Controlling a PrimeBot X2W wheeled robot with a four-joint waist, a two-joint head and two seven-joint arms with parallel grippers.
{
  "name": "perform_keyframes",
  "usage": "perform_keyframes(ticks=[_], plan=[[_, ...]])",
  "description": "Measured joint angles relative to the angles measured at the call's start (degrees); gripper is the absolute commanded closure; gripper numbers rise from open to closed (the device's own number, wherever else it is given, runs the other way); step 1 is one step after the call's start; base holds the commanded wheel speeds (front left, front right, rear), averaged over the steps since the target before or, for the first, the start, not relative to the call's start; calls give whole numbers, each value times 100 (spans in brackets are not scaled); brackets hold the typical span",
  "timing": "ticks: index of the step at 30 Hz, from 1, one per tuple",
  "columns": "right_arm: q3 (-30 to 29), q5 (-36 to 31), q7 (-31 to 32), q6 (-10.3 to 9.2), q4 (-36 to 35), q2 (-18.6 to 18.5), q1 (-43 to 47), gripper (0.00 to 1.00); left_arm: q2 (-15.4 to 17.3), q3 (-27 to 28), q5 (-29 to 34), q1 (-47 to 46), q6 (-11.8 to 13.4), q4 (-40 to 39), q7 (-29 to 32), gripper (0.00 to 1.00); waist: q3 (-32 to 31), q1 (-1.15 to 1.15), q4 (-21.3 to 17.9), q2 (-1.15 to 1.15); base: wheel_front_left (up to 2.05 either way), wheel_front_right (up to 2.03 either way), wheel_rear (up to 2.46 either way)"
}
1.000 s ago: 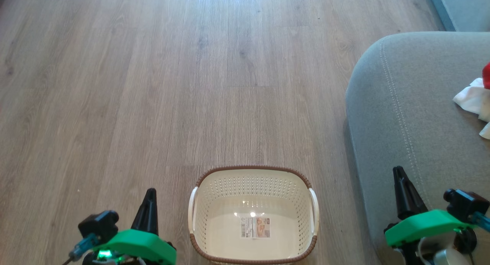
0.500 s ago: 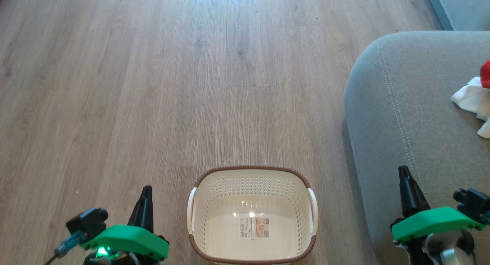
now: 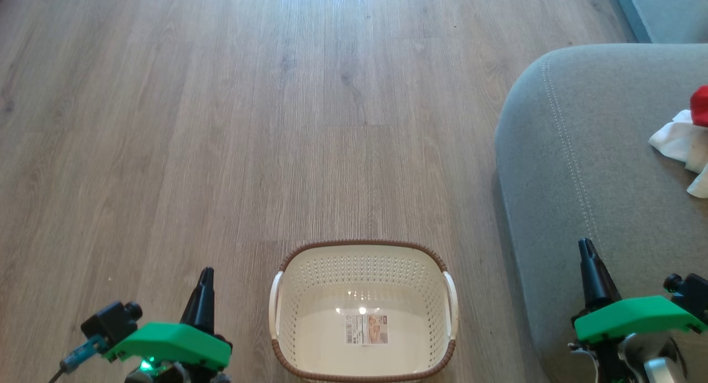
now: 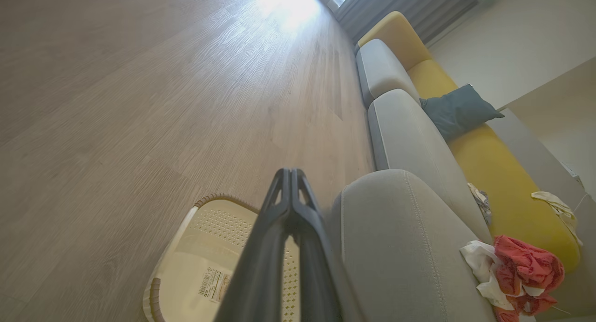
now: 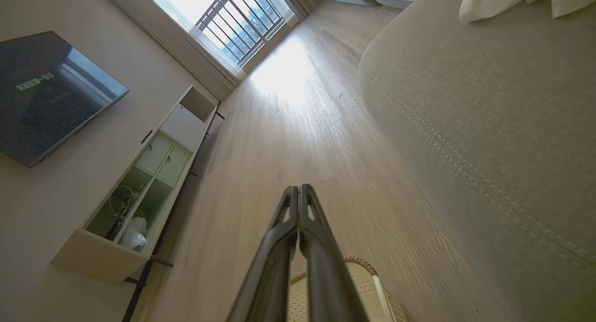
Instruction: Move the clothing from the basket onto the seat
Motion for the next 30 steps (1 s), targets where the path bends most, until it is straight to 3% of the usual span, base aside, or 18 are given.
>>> perform_keyframes(ticks=[30], plan=[[-242,1866,523,0,16,136,-110,100,9,380,-1849,-210,-374,143,504,100,-8,0,-78,0,0,0,0]])
